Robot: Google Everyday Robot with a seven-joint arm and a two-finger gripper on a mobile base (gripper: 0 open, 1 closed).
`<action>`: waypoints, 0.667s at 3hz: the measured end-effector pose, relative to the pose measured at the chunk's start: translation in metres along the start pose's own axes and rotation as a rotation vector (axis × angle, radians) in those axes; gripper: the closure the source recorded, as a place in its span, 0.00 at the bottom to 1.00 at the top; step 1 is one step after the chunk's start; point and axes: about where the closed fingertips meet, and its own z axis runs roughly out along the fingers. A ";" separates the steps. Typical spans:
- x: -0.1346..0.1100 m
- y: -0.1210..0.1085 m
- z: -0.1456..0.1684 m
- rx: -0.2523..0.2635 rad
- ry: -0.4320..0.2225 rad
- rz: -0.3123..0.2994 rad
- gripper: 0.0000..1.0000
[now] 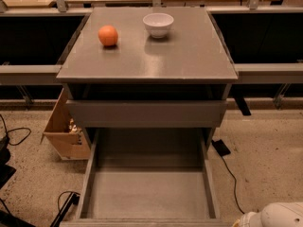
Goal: Close middle drawer
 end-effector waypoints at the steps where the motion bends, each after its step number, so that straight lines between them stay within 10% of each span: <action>1: 0.010 0.002 0.023 -0.024 0.009 0.027 1.00; 2: 0.023 0.003 0.047 -0.046 -0.003 0.064 1.00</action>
Offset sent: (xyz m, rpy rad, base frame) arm -0.0106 -0.0187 -0.0866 0.0554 0.0825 -0.0917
